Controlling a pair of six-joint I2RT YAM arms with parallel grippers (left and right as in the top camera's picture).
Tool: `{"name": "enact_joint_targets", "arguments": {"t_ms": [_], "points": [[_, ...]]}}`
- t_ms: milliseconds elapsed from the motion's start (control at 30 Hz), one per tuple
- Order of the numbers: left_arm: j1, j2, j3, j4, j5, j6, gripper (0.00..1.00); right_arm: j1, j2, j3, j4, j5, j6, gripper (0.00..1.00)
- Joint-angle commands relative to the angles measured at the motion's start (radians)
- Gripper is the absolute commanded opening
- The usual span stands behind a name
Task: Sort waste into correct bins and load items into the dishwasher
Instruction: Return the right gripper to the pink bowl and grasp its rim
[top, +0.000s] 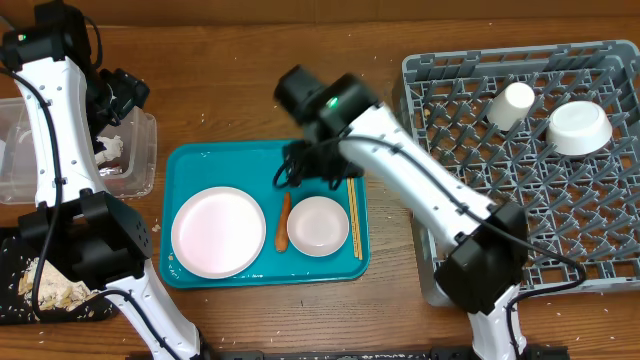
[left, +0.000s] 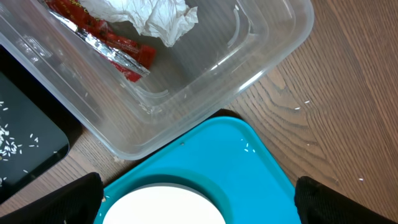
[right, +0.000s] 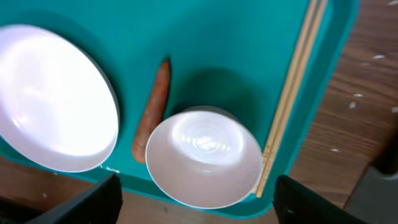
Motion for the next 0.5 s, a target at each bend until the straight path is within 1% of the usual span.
{"name": "enact_joint_targets", "arguments": {"t_ms": [0, 100, 200, 267, 367, 433, 467], "points": [[0.002, -0.014, -0.003, 0.001, -0.013, 0.022, 1.0, 0.051, -0.016, -0.09, 0.072, 0.024, 0.027, 0.74], [0.002, -0.014, -0.003, 0.001, -0.013, 0.022, 1.0, 0.096, -0.016, -0.174, 0.163, 0.025, 0.068, 0.72], [0.002, -0.014, -0.003, 0.001, -0.013, 0.022, 1.0, 0.114, -0.016, -0.204, 0.197, 0.025, 0.14, 0.66], [0.002, -0.014, -0.003, 0.001, -0.013, 0.022, 1.0, 0.118, -0.016, -0.214, 0.214, 0.025, 0.171, 0.64], [0.002, -0.014, -0.003, 0.001, -0.013, 0.022, 1.0, 0.118, -0.016, -0.252, 0.28, 0.025, 0.221, 0.63], [0.002, -0.014, -0.003, 0.001, -0.013, 0.022, 1.0, 0.119, -0.016, -0.293, 0.324, 0.024, 0.264, 0.62], [0.002, -0.014, -0.003, 0.001, -0.013, 0.022, 1.0, 0.119, -0.016, -0.327, 0.349, 0.025, 0.269, 0.6]]}}
